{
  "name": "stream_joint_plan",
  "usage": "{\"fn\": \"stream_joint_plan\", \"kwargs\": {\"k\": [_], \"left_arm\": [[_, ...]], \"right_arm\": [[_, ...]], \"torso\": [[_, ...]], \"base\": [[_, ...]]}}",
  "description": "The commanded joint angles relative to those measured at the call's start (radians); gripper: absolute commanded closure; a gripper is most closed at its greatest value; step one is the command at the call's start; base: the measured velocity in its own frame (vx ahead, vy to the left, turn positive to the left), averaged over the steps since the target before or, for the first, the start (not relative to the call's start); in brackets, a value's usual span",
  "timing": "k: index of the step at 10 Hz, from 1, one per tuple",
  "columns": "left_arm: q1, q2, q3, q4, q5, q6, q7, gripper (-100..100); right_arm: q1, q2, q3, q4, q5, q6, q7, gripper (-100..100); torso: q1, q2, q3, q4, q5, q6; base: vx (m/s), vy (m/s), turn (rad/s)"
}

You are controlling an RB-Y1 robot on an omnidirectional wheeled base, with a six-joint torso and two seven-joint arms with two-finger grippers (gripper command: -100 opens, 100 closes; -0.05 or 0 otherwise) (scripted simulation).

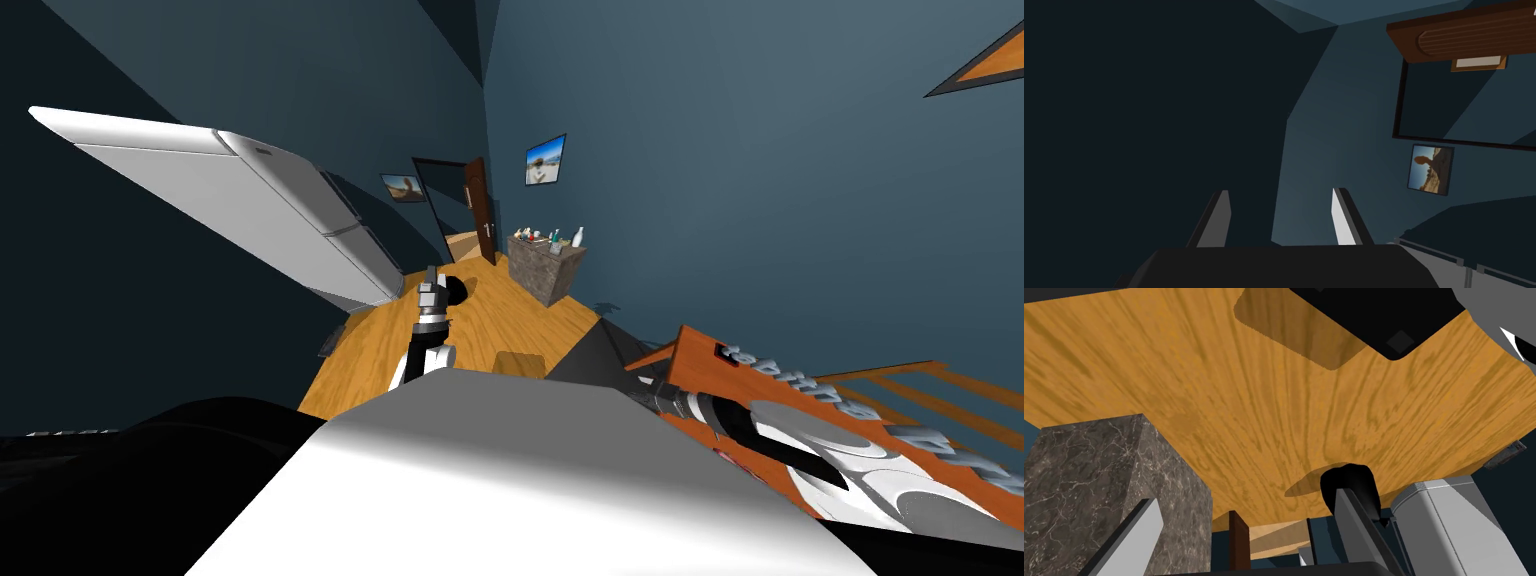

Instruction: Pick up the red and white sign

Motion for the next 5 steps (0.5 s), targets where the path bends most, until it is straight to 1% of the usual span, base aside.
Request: {"fn": "stream_joint_plan", "kwargs": {"k": [1, 2, 3, 4, 5], "left_arm": [[0.0, 0.0, 0.0, 0.0, 0.0, 0.0, 0.0, 0], [0.0, 0.0, 0.0, 0.0, 0.0, 0.0, 0.0, 0], [0.0, 0.0, 0.0, 0.0, 0.0, 0.0, 0.0, 0], [0.0, 0.0, 0.0, 0.0, 0.0, 0.0, 0.0, 0], [0.0, 0.0, 0.0, 0.0, 0.0, 0.0, 0.0, 0]], "right_arm": [[0.034, -0.048, 0.035, 0.024, 0.01, 0.005, 0.003, -100], [0.034, -0.048, 0.035, 0.024, 0.01, 0.005, 0.003, -100], [0.045, -0.068, 0.057, 0.059, 0.017, -0.004, 0.01, -100], [0.045, -0.068, 0.057, 0.059, 0.017, -0.004, 0.01, -100], [0.055, -0.086, 0.079, 0.09, 0.024, -0.013, 0.017, -100]], "torso": [[0.0, 0.0, 0.0, 0.0, 0.0, 0.0], [-0.001, 0.002, 0.001, 0.0, 0.0, 0.0], [0.001, 0.0, 0.0, 0.0, 0.0, 0.001], [0.003, -0.001, -0.001, 0.0, 0.0, 0.0], [0.004, -0.003, -0.001, 0.0, 0.0, 0.001]], "base": [[-0.15, -0.131, 0.249], [-0.096, -0.093, 0.035], [-0.08, -0.061, 0.081], [-0.063, -0.043, 0.062], [-0.069, -0.055, 0.109]]}}
